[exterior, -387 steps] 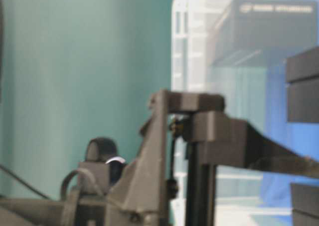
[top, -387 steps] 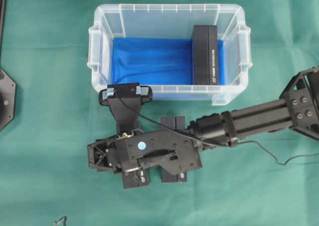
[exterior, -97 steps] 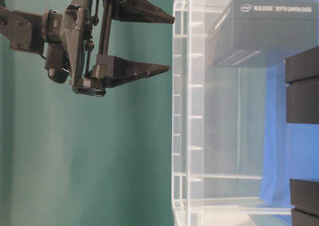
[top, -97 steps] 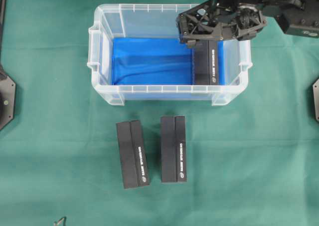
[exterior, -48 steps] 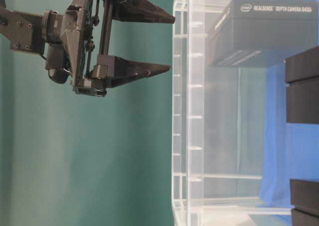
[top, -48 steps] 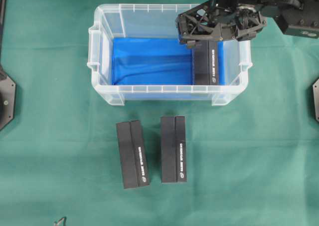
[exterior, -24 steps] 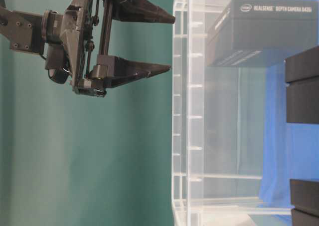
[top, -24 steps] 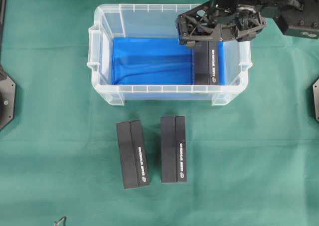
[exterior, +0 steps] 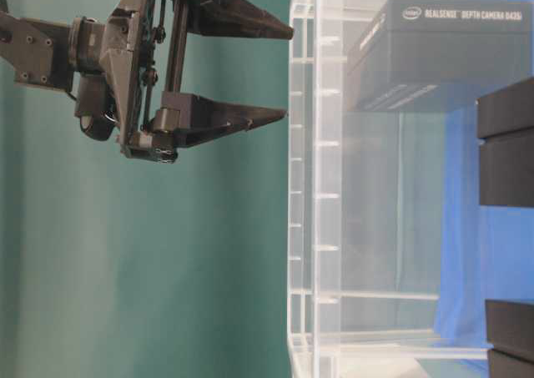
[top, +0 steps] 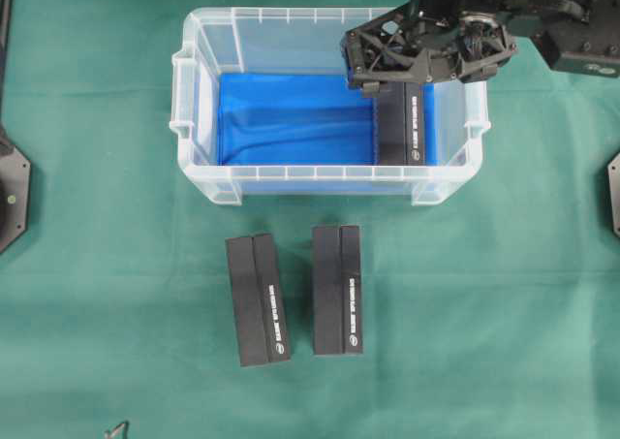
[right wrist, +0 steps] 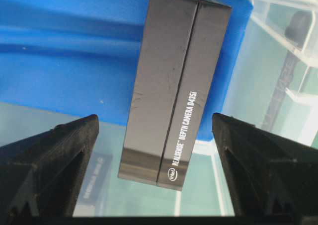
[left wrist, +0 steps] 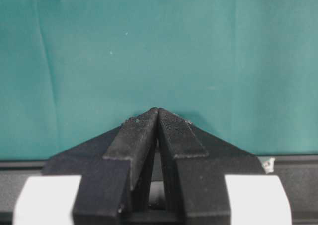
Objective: Take the box out of the case with the right arm.
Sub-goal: 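Lower the open right gripper around the right black box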
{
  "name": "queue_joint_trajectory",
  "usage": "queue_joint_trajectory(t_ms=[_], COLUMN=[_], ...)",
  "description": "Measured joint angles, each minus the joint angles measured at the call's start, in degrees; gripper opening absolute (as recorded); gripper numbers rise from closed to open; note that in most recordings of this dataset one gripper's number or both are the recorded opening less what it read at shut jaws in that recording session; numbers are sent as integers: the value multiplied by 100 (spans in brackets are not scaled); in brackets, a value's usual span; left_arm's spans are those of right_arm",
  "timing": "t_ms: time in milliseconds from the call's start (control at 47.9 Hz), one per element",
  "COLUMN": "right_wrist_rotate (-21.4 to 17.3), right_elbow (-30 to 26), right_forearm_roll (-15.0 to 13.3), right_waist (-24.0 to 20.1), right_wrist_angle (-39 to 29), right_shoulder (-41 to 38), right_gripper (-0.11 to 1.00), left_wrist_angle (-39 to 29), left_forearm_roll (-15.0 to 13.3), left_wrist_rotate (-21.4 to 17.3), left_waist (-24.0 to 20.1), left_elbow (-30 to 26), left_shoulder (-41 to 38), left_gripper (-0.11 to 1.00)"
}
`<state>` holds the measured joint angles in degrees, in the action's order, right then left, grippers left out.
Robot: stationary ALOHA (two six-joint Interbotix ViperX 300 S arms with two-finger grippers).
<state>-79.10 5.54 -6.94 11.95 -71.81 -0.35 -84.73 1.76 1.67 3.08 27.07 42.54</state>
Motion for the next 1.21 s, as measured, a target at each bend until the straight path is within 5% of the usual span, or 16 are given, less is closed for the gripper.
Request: queue_joint_trajectory(t_ms=[501, 1210], right_wrist_rotate=[-18, -246], right_elbow=[264, 940], right_forearm_roll=[0, 123], right_waist=[-9, -18], right_wrist_angle=[88, 1107], right_shoulder=[0, -246], right_gripper=[90, 93], left_wrist_angle=[9, 9], left_forearm_roll=[0, 0], left_wrist_rotate=[0, 0], left_waist=[0, 0], left_elbow=[0, 0], left_shoulder=[0, 0], left_gripper=[2, 2])
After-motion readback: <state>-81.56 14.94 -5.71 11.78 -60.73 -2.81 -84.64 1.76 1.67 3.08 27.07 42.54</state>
